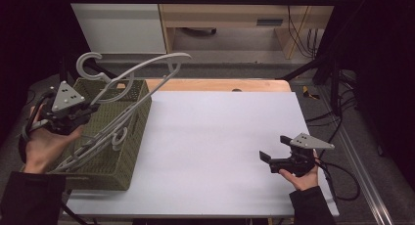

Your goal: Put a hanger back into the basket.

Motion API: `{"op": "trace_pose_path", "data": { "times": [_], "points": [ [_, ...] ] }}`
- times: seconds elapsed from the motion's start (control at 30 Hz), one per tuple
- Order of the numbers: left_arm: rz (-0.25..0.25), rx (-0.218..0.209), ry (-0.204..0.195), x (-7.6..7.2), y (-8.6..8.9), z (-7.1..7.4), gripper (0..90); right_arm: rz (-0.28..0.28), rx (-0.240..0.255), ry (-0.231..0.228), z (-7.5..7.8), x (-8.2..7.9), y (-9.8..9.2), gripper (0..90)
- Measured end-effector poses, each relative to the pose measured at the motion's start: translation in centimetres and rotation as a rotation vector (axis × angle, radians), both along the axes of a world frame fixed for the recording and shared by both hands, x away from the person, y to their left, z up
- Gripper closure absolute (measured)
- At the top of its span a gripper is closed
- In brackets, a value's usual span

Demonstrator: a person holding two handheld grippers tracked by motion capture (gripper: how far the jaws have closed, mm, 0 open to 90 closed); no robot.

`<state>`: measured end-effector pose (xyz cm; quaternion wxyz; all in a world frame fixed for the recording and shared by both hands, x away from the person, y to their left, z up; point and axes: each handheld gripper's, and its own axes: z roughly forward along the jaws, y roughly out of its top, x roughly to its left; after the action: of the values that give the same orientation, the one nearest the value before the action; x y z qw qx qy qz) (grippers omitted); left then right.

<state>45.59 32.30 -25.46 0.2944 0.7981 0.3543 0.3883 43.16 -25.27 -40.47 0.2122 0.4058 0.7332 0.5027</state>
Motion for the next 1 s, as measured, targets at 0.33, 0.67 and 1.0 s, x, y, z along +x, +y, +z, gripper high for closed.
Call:
{"op": "trace_pose_path", "data": {
  "times": [0.33,0.67,1.0],
  "points": [
    [0.111,0.049,0.013,1.6,4.2,-2.5,81.7,0.010,-0.005,-0.004,0.0,0.0,-0.1,2.1],
    [0.193,0.087,0.054,2.5,7.5,-4.8,81.7,0.014,-0.007,0.003,-0.1,0.0,0.1,2.1],
    [0.246,0.157,0.085,2.7,9.2,-7.0,81.7,0.023,-0.012,0.005,-0.2,0.1,0.2,1.9]
  ]
}}
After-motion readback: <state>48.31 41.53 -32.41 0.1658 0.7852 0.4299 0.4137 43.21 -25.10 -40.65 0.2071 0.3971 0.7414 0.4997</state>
